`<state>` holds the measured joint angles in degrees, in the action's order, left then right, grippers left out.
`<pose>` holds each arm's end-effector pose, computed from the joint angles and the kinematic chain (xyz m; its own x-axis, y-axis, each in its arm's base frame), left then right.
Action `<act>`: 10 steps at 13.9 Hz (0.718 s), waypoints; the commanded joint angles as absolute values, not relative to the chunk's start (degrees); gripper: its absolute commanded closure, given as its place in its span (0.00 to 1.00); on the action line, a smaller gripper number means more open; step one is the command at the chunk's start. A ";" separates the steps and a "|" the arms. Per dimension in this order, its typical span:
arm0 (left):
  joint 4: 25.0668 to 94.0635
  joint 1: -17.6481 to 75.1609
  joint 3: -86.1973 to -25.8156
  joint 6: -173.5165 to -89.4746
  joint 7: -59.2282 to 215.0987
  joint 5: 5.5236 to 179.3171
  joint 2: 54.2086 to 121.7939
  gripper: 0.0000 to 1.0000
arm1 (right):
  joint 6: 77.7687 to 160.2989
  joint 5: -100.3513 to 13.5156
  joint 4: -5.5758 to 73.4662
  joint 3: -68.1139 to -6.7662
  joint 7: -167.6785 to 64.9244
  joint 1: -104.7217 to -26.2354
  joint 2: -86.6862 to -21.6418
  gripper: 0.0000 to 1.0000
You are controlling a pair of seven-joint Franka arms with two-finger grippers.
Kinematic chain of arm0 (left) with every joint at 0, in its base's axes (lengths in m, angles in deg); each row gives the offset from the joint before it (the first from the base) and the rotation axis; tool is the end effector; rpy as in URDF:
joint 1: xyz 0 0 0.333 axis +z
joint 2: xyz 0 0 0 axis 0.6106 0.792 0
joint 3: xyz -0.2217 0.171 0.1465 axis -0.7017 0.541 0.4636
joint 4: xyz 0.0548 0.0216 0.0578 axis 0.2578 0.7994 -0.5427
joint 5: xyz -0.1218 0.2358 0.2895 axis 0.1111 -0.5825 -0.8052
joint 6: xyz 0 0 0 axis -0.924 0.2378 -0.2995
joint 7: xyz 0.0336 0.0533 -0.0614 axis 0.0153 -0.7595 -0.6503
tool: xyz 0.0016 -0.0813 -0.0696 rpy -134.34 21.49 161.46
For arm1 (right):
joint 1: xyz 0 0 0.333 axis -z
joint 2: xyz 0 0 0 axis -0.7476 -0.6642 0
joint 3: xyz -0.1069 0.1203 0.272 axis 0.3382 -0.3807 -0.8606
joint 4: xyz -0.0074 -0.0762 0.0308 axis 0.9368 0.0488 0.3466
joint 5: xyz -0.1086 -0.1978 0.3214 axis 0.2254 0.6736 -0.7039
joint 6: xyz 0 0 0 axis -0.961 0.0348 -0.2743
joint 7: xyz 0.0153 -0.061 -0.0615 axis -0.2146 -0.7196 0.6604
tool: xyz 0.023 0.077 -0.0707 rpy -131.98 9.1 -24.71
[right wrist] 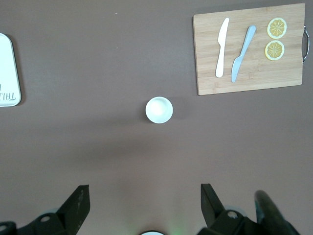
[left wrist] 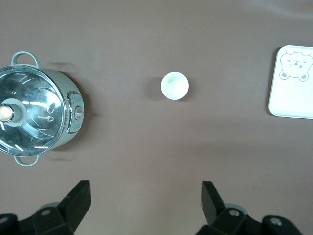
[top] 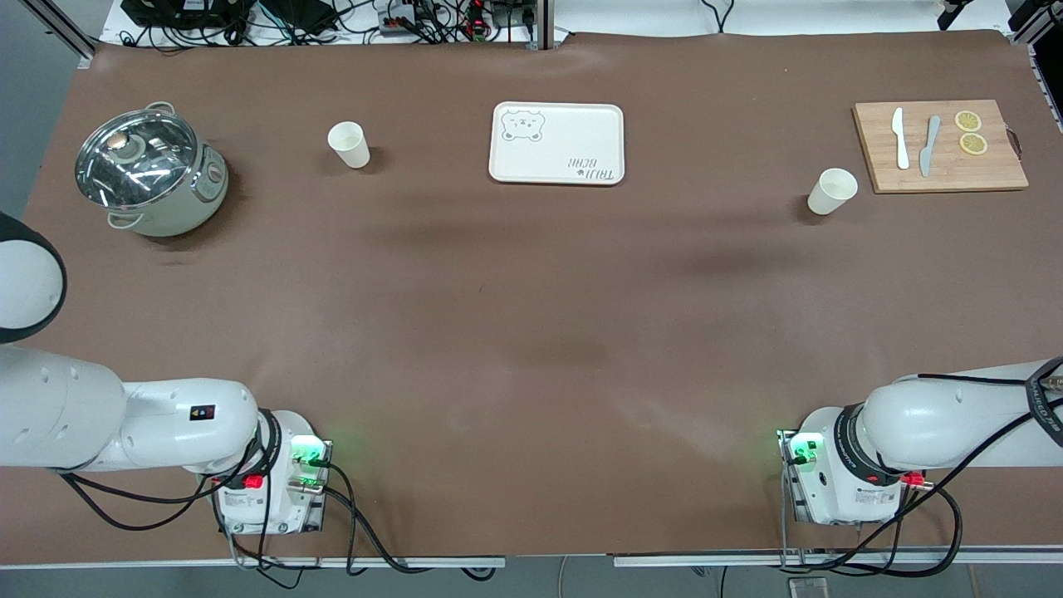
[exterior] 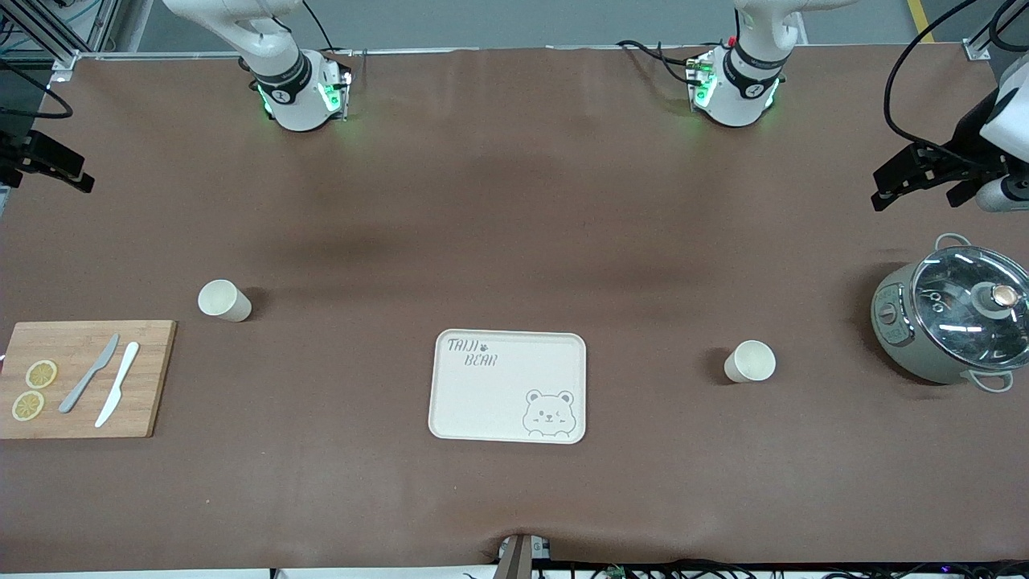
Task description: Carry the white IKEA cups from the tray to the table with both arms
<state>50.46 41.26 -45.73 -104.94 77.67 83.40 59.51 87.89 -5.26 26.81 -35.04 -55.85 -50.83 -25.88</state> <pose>0.5383 -0.0427 0.6486 0.9979 0.0416 0.0487 0.0417 -0.9991 -0.0017 0.5154 -0.0545 0.6465 0.9952 -0.0854 -0.0475 -0.0850 -0.9963 0.0096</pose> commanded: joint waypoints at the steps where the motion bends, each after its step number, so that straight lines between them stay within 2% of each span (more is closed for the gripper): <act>1: 49.85 41.59 -46.03 -104.33 78.41 84.92 59.04 0.00 | 87.79 -4.64 27.91 -35.24 -56.06 -50.67 -24.46 0.00; 10: 48.01 41.85 -45.42 -104.33 78.32 84.75 60.01 0.00 | 87.88 -4.64 27.91 -35.24 -56.06 -50.67 -24.55 0.00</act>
